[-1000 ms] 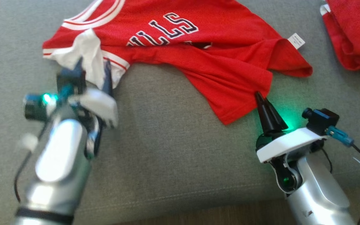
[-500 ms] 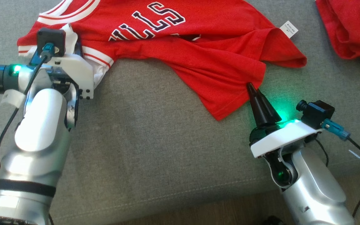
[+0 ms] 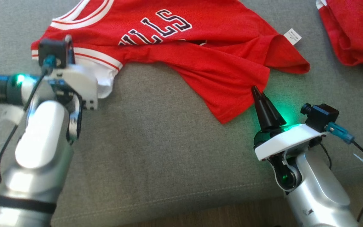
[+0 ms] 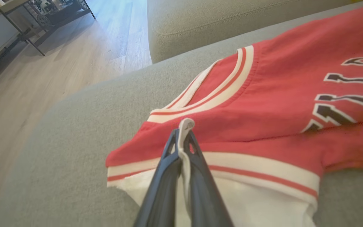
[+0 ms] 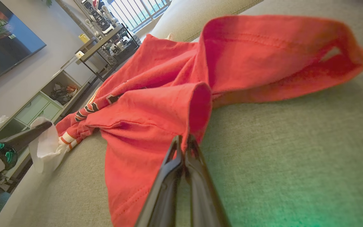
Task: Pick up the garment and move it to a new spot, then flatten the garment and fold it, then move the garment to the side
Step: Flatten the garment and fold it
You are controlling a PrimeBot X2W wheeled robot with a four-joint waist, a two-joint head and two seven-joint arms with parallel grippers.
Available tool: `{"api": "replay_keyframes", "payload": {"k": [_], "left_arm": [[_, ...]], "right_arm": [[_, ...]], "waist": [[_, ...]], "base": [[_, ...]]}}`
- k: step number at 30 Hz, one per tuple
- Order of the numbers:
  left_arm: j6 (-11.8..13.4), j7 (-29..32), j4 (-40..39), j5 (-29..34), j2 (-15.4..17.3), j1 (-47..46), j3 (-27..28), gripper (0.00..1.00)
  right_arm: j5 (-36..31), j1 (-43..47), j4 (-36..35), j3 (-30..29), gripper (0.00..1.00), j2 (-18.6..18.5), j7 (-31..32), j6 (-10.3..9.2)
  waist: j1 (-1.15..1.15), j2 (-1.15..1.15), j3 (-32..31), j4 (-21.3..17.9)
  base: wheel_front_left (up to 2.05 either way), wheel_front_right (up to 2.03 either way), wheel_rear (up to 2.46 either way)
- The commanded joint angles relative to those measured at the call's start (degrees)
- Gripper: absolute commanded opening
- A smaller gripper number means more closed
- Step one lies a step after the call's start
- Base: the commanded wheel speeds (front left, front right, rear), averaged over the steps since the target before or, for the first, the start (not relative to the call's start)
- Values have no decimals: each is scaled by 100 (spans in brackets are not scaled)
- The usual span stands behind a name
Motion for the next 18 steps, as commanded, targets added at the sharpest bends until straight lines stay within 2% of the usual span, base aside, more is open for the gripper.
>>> {"api": "replay_keyframes", "payload": {"k": [1, 8, 11, 12, 13, 14, 18], "left_arm": [[15, 13, -287, -58, 253, 14, 227, 0], [23, -301, -914, -588, 157, 427, 577, 0], [-195, -407, -1347, -1369, -77, 660, 999, 0], [-349, -445, -1625, -1835, -152, 750, 1286, 0], [-349, -445, -1625, -1835, -152, 750, 1286, 0], [-500, -481, -1864, -2277, -210, 797, 1570, 0], [-606, -515, -2169, -2899, -328, 784, 2022, 0]], "right_arm": [[-10, 128, -119, 85, 0, 38, -12, 0], [23, 200, -170, -95, 0, 38, -12, 0], [242, 238, -183, -240, 0, 38, -12, 0], [377, 205, -209, -345, 0, 38, -12, 0], [377, 205, -209, -345, 0, 38, -12, 0], [412, 145, -287, -444, 0, 38, -12, 0], [438, -4, -458, -497, 0, 38, -11, 0]], "waist": [[0, 0, -54, 32], [0, 0, -295, 84], [0, 0, -510, 111], [0, 0, -671, 125], [0, 0, -671, 125], [0, 0, -849, 131], [0, 0, -1100, 126]], "base": [[0, 0, 0], [0, 0, 0], [0, 0, 0], [0, 0, 0], [0, 0, 0], [0, 0, 0], [0, 0, 0]]}}
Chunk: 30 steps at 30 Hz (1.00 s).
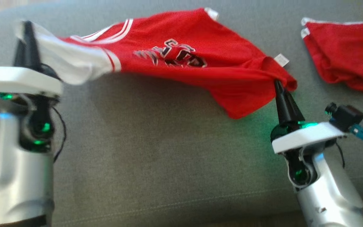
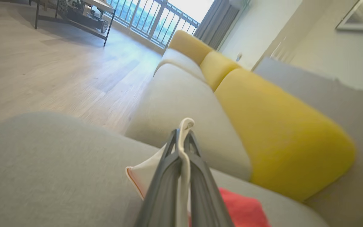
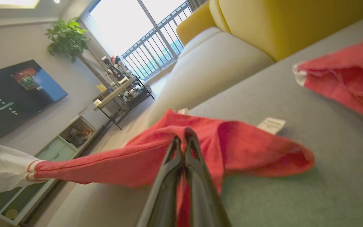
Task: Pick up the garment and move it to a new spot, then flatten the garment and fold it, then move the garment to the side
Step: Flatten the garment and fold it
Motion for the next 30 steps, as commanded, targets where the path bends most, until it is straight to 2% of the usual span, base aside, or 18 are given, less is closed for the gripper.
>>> {"api": "replay_keyframes", "payload": {"k": [1, 5, 9, 10, 11, 15, 19, 23, 26, 30], "left_arm": [[-61, -54, -346, -276, 83, -208, 405, 0], [-103, -96, -617, -932, -65, -442, 907, 0], [30, -2, -561, -1294, -133, -885, 1161, 0], [91, 48, -515, -1358, -154, -1032, 1184, 0], [295, 145, -377, -1294, -91, -1338, 1175, 0], [617, 303, -99, -1143, 21, -2067, 1087, 0], [756, 508, 399, -1065, 112, -2745, 939, 0], [743, 573, 931, -841, 299, -3427, 714, 0], [628, 510, 1310, -818, 321, -4001, 637, 0], [321, 237, 1820, -722, 368, -4875, 494, 0]], "right_arm": [[48, -266, -305, 97, 0, 31, 22, 0], [391, -665, -888, -31, 0, -49, 602, 0], [886, -1139, -1509, -237, 0, -432, 1404, 0], [934, -1282, -1631, -343, 0, -553, 1542, 0], [833, -1576, -1833, -559, 0, -801, 1744, 0], [385, -2159, -2010, -879, 0, -1023, 2033, 0], [12, -2763, -1716, -966, 0, -919, 2390, 0], [-293, -3494, -1110, -863, 0, -751, 2646, 0], [-542, -4132, -477, -747, 0, -665, 2632, 0], [-1002, -5040, 418, -576, 0, -607, 2326, 0]], "waist": [[1, 0, -297, 1], [1, 0, -635, -53], [1, 0, -952, -63], [1, 0, -1021, -57], [1, 0, -1119, -55], [1, 0, -1174, -99], [1, 0, -1010, -171], [1, 0, -575, -236], [1, 0, -131, -268], [1, 0, 547, -265]], "base": [[0, 0, 0], [0, 0, 0], [0, 0, 0], [0, 0, 0], [0, 0, 0], [0, 0, 0], [0, 0, 0], [0, 0, 0], [0, 0, 0], [0, 0, 0]]}}
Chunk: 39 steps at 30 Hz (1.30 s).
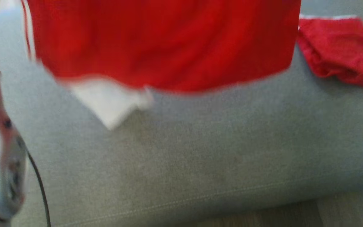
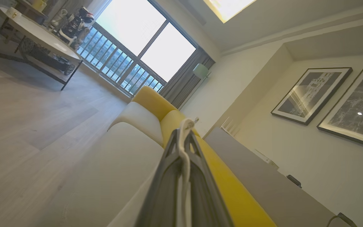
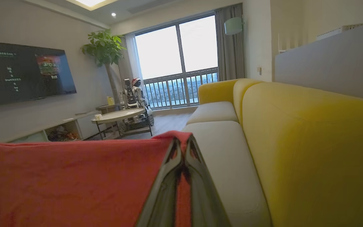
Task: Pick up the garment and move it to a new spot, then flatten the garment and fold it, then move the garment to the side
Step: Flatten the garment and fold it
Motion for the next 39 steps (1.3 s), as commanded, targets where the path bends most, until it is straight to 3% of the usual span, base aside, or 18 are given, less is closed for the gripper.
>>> {"api": "replay_keyframes", "payload": {"k": [1, 5, 10, 15, 20, 29, 34, 39], "left_arm": [[-117, -164, 19, 115, 332, -657, 1, 0], [-371, -574, 394, 284, 333, -1395, -150, 0], [-965, -1573, 805, 736, 408, -2435, -471, 0], [-1531, -1819, 960, 646, 287, -2335, -280, 0], [-1815, -1835, 703, 499, 166, -957, 25, 0], [-1932, -1829, -390, -157, -312, 2466, 280, 0], [-1839, -1701, -1312, -382, -444, 4222, 282, 0], [-1461, -1509, -2323, -686, -550, 5668, 388, 0]], "right_arm": [[-164, -621, 136, 22, 0, 136, -232, -2], [-535, -1335, 672, 80, 0, 131, -735, -2], [-1072, -2298, 1242, -4, 0, 49, -1694, -2], [-1260, -2375, 1669, 141, 0, -69, -2080, -2], [-1110, -1707, 2227, 437, 0, -152, -2143, -2], [-796, 159, 2759, 722, 0, -514, -1881, -2], [-592, 1597, 2302, 654, 0, -475, -1807, -2], [-420, 3156, 1025, 573, 0, -461, -1604, -2]], "waist": [[-1, 0, 767, -17], [-1, 0, 1250, 33], [-1, 0, 1878, 171], [-1, 0, 2163, 349], [-1, 0, 2074, 469], [-1, 0, 1307, 714], [-1, 0, 831, 751], [-1, 0, 516, 694]], "base": [[0, 0, 0], [0, 0, 0], [0, 0, 0], [0, 0, 0], [0, 0, 0], [0, 0, 0], [0, 0, 0], [0, 0, 0]]}}
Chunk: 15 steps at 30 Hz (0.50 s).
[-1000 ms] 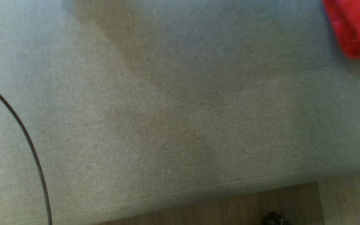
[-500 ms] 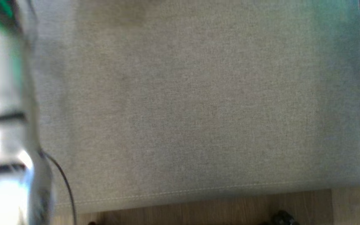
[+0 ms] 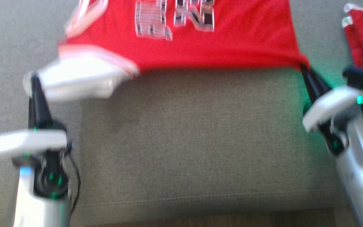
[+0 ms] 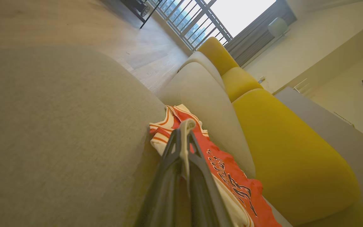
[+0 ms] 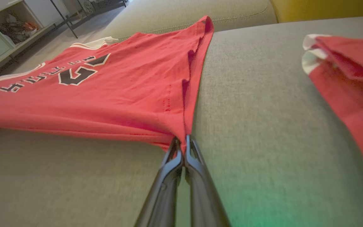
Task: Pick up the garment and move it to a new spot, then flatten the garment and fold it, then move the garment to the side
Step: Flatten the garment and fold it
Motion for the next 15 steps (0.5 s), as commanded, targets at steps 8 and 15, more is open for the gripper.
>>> {"api": "replay_keyframes", "payload": {"k": [8, 15], "left_arm": [[740, 338, -1929, -495, 55, 1666, 276, 0], [1010, 644, -2506, -563, 54, 1952, 172, 0]], "right_arm": [[-628, 2860, -3338, -1349, 0, 456, 812, -8], [-872, 3938, -5063, -1790, 0, 992, 1562, -8]], "waist": [[1, 0, -495, 49], [1, 0, -525, 88]], "base": [[0, 0, 0], [0, 0, 0]]}}
